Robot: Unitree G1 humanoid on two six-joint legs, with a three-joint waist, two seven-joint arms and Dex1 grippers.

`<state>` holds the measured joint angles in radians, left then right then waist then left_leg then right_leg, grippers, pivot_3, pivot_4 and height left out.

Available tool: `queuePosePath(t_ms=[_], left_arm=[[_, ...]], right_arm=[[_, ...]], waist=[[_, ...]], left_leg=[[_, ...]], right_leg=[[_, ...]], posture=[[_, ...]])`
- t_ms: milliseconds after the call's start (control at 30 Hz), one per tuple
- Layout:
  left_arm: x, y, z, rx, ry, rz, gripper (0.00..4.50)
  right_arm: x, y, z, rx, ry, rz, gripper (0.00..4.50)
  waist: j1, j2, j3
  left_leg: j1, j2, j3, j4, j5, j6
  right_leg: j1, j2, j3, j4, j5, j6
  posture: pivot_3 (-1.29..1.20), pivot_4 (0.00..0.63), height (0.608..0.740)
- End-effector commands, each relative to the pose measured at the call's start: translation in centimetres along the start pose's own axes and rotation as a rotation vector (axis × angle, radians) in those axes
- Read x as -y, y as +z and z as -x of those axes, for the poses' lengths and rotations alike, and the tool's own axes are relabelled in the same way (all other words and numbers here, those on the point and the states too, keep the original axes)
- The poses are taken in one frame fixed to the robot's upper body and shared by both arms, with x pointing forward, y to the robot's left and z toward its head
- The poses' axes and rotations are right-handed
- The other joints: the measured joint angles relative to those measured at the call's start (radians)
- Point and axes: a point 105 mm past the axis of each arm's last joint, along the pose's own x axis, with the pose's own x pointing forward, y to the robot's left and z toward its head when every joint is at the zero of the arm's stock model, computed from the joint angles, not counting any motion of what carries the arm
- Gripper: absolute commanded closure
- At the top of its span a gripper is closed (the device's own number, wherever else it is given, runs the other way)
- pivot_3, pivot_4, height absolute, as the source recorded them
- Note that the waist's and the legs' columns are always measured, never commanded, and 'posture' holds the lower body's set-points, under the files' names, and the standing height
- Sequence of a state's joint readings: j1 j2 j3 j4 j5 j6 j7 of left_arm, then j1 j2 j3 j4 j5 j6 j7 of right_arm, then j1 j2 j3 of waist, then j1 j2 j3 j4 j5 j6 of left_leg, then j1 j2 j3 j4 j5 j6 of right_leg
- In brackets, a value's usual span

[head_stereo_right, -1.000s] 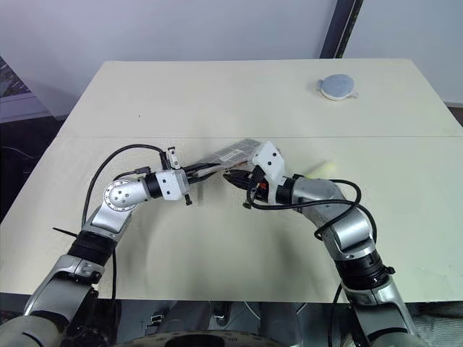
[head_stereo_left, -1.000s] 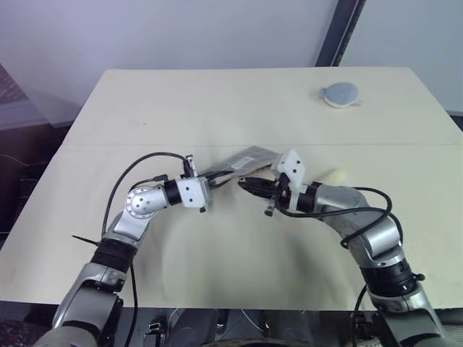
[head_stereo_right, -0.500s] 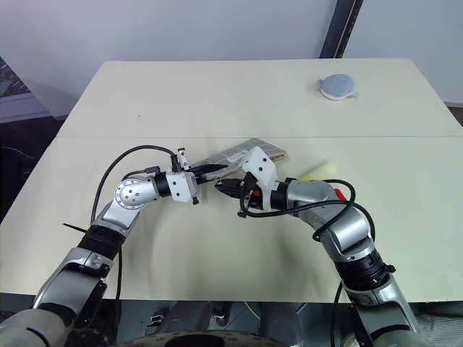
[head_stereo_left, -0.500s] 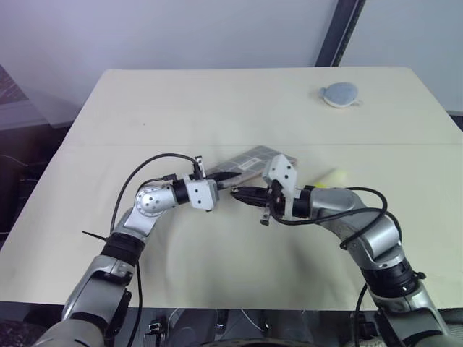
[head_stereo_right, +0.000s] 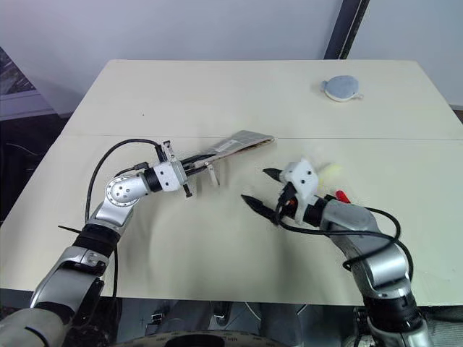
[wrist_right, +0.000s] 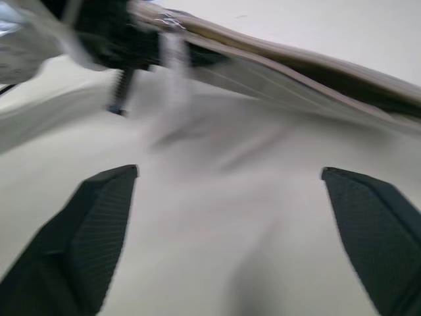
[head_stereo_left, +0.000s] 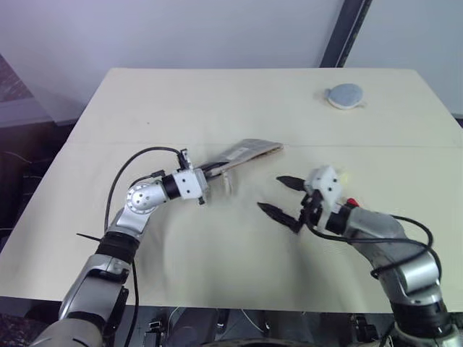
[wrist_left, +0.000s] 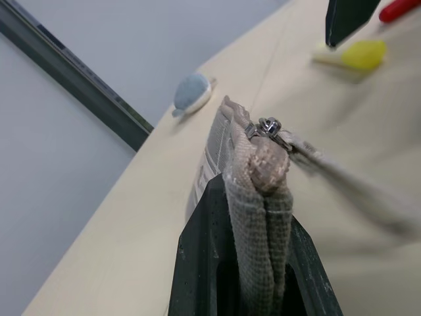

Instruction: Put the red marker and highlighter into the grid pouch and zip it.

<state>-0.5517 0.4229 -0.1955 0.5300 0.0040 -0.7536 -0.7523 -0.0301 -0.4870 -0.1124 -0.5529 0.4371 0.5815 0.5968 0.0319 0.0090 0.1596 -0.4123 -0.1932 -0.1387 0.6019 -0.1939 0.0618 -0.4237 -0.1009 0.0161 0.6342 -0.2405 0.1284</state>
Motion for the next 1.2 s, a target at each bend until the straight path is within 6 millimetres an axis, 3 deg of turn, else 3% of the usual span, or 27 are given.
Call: queuePosePath(t_ms=[33,200,367,533,733,967,1200], left_arm=[[-1.1,0.2,0.7,0.021,0.041,-0.007,4.5],[-0.5,0.2,0.5,0.033,0.021,-0.01,4.5],[-0.2,0.2,-0.1,0.047,0.0,-0.017,4.5],[-0.3,0.3,-0.5,0.058,-0.001,-0.026,4.5],[0.2,0.4,-0.3,0.06,-0.003,-0.032,4.5],[0.5,0.6,-0.2,0.058,0.004,-0.03,4.5],[0.4,1.0,-0.4,0.071,0.009,-0.032,4.5]], right_arm=[[1.6,0.8,2.1,0.068,-0.202,0.033,0.02],[2.9,-1.5,3.7,0.001,-0.472,0.017,0.02],[3.6,-2.9,1.9,-0.039,-0.589,-0.109,0.02],[7.2,-3.6,2.1,-0.073,-0.799,-0.186,0.02],[9.3,-4.2,1.7,-0.14,-0.865,-0.206,0.02],[8.6,-4.9,-0.2,-0.168,-0.801,-0.27,0.02],[8.1,-5.7,-0.9,-0.211,-0.797,-0.306,0.02]], waist=[[0.006,0.0,0.0],[0.006,0.0,0.0],[0.005,0.0,0.0],[0.009,0.0,0.0],[0.005,0.0,0.0],[0.005,0.0,0.0],[0.005,0.0,0.0]], left_leg=[[0.0,0.0,0.0,0.0,0.0,0.0],[0.0,0.0,0.0,0.003,0.0,0.0],[0.0,0.0,0.0,0.006,0.0,0.0],[0.0,0.0,0.0,0.01,0.0,-0.001],[0.0,0.0,0.0,0.009,0.0,-0.001],[0.0,0.0,0.0,0.009,0.0,-0.001],[0.0,0.0,0.0,0.009,0.0,-0.001]], right_leg=[[0.0,0.0,0.0,0.0,0.0,0.0],[0.001,0.001,0.0,0.001,0.0,0.0],[0.001,0.003,0.002,0.004,0.0,-0.001],[0.0,0.003,0.002,0.009,-0.002,-0.003],[-0.002,0.002,0.002,0.012,0.0,0.0],[-0.003,0.002,0.002,0.012,0.0,-0.001],[-0.002,0.002,0.002,0.012,0.0,-0.001]], posture=[[0.0,0.15,0.74],[0.0,0.15,0.74],[0.0,0.15,0.74],[0.0,0.15,0.74],[0.0,0.15,0.74],[0.0,0.15,0.74],[0.0,0.15,0.74]])
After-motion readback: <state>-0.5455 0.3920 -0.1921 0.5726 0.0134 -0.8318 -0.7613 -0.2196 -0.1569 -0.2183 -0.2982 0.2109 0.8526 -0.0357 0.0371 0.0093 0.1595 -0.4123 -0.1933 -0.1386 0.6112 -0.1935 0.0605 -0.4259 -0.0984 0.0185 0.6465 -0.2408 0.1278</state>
